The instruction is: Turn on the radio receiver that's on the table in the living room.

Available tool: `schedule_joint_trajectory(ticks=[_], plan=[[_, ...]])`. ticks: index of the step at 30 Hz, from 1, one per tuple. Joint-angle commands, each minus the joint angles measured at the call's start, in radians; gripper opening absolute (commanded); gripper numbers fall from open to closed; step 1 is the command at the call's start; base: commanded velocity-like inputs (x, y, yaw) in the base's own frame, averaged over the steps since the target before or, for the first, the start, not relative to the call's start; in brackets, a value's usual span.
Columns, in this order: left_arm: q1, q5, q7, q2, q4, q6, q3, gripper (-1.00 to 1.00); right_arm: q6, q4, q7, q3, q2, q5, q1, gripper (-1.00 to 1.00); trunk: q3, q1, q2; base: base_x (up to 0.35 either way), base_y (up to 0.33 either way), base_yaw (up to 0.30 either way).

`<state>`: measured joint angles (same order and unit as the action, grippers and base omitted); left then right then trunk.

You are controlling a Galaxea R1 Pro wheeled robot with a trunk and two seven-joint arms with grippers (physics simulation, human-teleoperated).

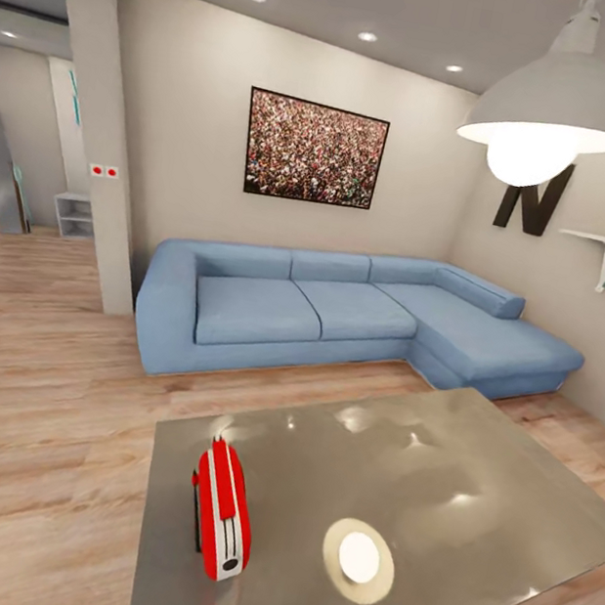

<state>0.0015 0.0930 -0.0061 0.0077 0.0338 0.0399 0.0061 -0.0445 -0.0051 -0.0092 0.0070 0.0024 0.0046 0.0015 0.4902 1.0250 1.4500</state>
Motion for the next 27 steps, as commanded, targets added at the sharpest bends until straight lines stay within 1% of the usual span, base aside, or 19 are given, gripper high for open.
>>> schedule_joint_trajectory(ticks=[1, 6, 13, 17, 27], plan=[[0.0, 0.0, 0.0, 0.0, 0.0, 0.0, 0.0, 1.0, 0.0, 0.0, 0.0, 0.0, 0.0, 0.0, 0.0, 1.0, 0.0, 0.0, 0.0, 0.155, 0.0, 0.0], [0.0, 0.0, 0.001, -0.001, 0.0, 0.0, 0.0, 1.0, 0.0, 0.0, 0.0, 0.0, 0.0, 0.0, 0.0, 1.0, 0.0, 0.0, 0.0, 0.08, 0.0, 0.0], [0.0, 0.001, 0.001, -0.001, 0.0, 0.0, 0.0, 1.0, -0.001, 0.0, 0.0, 0.0, -0.001, 0.0, 0.0, 1.0, 0.0, 0.0, 0.0, 0.008, 0.0, 0.025], [0.0, 0.001, 0.002, -0.002, 0.0, 0.0, 0.0, 1.0, -0.002, -0.001, 0.0, 0.001, -0.001, 0.0, 0.0, 1.0, 0.0, 0.0, 0.0, 0.001, 0.0, 0.196], [0.0, 0.001, 0.002, -0.002, 0.0, 0.0, 0.0, 1.0, -0.002, -0.001, 0.0, 0.001, -0.001, 0.0, 0.0, 1.0, 0.0, 0.0, 0.0, 0.0, 0.0, 0.266]])
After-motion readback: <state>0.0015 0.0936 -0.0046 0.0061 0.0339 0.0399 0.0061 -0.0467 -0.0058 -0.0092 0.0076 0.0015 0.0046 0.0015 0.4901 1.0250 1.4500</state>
